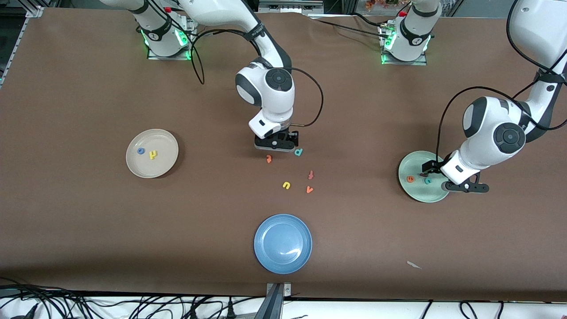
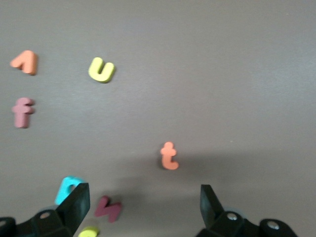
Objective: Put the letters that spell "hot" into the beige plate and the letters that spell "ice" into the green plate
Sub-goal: 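Lower the right gripper onto the orange t among the letters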
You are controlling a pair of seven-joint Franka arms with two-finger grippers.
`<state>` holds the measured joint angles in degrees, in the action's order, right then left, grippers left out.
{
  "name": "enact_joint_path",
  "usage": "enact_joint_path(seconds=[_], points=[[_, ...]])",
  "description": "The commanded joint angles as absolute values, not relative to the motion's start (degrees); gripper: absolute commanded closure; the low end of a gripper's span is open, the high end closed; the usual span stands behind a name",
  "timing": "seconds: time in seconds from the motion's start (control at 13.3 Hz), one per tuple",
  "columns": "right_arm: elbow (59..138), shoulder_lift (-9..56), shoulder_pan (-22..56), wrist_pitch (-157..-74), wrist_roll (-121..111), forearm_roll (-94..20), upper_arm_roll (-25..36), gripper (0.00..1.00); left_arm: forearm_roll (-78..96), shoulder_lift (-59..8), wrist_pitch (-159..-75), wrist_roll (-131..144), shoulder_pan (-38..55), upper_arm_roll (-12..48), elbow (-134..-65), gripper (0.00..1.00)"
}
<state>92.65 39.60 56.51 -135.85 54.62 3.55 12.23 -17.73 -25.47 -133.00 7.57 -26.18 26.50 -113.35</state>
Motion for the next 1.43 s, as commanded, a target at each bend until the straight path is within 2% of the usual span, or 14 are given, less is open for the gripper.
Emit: enact_joint_path(seconds=[0.0,0.38,0.53,0.75,0.83,0.9,0.98,1.36], points=[[93.69,40.60,56.08,-137.54,53.88,4.48,12.48,0.01,-16.44,-26.02,-132.71,6.59,-26.81,27.07,-112.41,0.00],[93.60,43.06,55.90,-139.83,53.00,4.83,12.48,0.01,-16.70,-26.02,-132.80,6.50,-27.51,27.07,-112.24,0.00],[93.60,44.12,55.81,-141.32,52.91,4.83,12.57,0.05,-16.70,-26.02,-132.80,6.50,-27.51,27.07,-112.24,0.00],[93.60,44.47,55.72,-141.50,52.56,5.88,13.18,0.26,-16.70,-26.10,-133.07,6.59,-27.51,27.07,-112.24,0.00],[93.60,44.47,55.72,-141.50,52.56,5.89,13.18,0.50,-16.70,-26.10,-132.98,6.50,-27.51,27.07,-112.24,0.00],[93.60,44.56,55.72,-141.50,52.65,5.80,13.18,0.58,-16.70,-26.10,-133.07,6.50,-27.51,27.07,-112.24,0.00],[93.52,44.56,55.72,-141.42,52.65,5.63,13.18,0.54,-16.70,-26.10,-133.07,6.50,-27.60,27.07,-112.24,0.00],[93.34,44.91,55.72,-141.50,52.73,5.36,13.18,0.54,-16.87,-26.10,-133.07,6.42,-27.60,26.98,-112.24,0.00]])
